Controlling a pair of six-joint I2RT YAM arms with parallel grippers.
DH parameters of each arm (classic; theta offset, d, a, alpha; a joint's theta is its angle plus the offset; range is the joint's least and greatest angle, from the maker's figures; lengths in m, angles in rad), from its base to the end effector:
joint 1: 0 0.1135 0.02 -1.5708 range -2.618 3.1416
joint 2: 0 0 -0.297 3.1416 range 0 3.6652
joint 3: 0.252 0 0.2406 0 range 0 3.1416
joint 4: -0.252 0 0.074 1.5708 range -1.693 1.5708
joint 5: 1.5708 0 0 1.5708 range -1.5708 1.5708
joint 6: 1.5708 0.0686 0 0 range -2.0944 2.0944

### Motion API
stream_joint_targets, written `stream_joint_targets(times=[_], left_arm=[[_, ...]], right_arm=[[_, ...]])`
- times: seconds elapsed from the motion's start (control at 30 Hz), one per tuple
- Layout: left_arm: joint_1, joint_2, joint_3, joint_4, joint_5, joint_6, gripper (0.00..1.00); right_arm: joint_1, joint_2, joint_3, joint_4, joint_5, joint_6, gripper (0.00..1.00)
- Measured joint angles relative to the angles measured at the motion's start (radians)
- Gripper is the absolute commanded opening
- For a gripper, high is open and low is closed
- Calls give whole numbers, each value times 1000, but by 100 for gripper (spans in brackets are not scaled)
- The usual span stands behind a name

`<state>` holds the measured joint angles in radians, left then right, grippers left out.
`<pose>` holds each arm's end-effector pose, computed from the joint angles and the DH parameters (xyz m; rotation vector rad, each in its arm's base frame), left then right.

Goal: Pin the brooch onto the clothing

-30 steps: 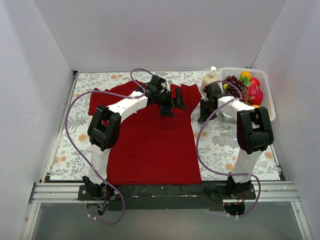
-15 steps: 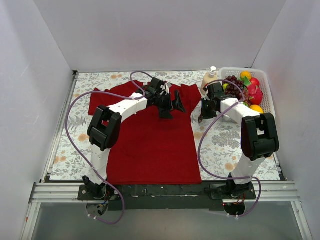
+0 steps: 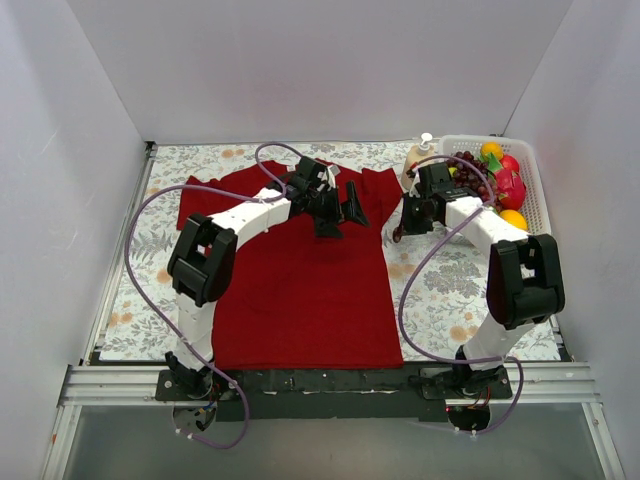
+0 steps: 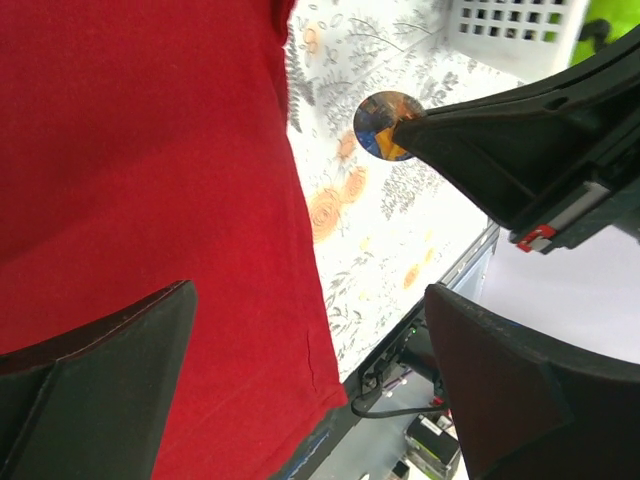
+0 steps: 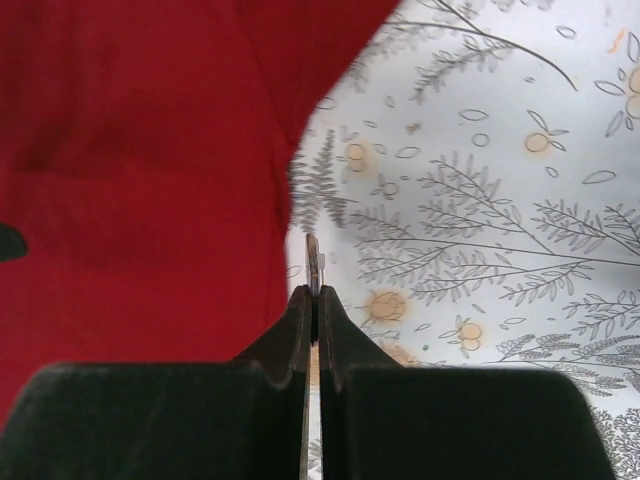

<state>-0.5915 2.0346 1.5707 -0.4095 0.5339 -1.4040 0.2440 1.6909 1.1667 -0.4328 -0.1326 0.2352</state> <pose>0.3736 -0.2930 0.2265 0.8493 -2.6778 1.2685 0.3560 0.0980 0.2276 -0.0649 2.5529 0.3567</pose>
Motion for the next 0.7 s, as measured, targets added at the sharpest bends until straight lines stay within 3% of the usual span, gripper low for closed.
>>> stream_joint_targets(times=[0.4,0.53,0.7], left_arm=[[2,-255,-214,178,4,-2,75],[2,-277,-237,266,54,-10,59],[2,-277,-238,339,104,-18,56]], right_arm=[[6,-218,-32,159,-379,0,1],[19,-232,-32,198,-482,-3,1],[37,-233,-33,235,-587,0,1]])
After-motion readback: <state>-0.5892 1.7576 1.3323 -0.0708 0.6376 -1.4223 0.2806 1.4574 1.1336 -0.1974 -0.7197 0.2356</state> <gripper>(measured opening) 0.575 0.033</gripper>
